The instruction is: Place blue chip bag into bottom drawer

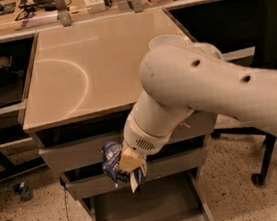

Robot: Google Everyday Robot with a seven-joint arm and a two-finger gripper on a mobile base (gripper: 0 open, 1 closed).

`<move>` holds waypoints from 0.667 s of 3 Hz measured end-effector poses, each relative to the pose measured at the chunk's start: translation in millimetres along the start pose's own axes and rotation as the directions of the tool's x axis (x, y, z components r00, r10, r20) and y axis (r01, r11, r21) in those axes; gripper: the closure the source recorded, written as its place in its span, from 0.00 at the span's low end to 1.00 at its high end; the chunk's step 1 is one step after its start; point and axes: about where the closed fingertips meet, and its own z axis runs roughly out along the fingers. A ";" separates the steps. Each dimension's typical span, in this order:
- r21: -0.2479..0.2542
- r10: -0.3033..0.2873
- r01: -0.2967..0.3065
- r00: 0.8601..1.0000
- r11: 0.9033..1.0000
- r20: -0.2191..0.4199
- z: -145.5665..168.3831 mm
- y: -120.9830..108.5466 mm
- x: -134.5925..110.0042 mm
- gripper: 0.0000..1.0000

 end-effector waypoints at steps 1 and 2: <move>-0.021 0.116 -0.116 0.993 0.993 0.003 41.0 1.9 40.1 1.00; -0.026 0.122 -0.122 0.993 0.992 0.000 45.2 3.0 42.1 1.00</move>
Offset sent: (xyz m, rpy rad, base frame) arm -0.0057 -0.0132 -0.0423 0.0170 0.0576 -0.0780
